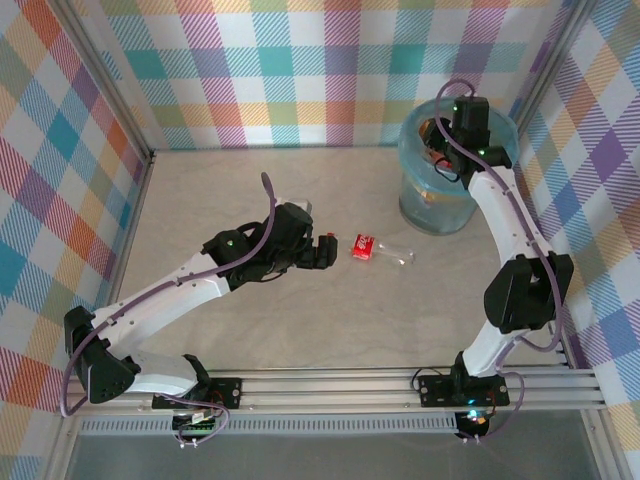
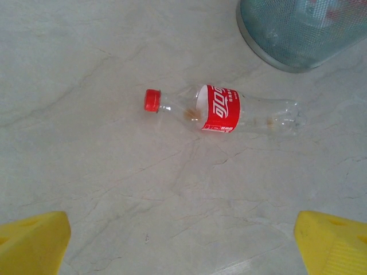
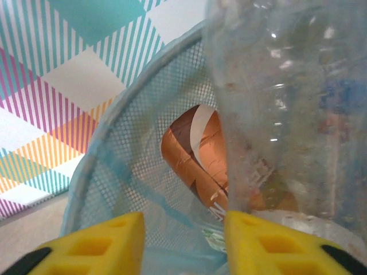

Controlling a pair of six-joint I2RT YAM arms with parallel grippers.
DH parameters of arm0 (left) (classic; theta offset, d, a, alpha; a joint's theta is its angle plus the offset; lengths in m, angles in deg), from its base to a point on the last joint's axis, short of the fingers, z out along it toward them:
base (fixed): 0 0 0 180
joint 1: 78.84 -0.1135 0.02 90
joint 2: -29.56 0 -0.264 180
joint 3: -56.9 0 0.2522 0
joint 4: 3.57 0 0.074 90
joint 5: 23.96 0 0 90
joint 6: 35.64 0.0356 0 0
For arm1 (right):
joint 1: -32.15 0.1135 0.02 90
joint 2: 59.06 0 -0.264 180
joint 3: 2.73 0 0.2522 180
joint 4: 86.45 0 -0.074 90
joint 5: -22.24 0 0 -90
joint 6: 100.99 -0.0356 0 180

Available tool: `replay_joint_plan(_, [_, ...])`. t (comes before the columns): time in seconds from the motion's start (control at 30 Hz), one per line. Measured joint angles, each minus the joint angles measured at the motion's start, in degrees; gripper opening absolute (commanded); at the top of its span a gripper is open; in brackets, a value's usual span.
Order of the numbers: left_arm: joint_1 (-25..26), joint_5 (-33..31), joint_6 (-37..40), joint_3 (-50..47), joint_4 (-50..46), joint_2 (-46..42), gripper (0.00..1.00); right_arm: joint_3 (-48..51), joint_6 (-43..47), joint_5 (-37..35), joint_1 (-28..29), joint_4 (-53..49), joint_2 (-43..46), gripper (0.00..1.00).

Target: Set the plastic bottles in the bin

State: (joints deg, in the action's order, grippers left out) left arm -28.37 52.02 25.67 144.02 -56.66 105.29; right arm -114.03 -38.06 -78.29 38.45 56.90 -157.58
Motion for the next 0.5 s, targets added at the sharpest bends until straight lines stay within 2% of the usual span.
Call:
replay_joint_plan(0.2, [0.0, 0.0, -0.2, 0.0, 0.0, 0.0, 1.0, -1.3, -1.2, 0.3, -1.4, 0.4, -0.4, 0.61])
replay_joint_plan(0.5, [0.0, 0.0, -0.4, 0.0, -0.3, 0.0, 1.0, 1.2, -3.4, 0.1, -1.6, 2.3, 1.8, 0.67])
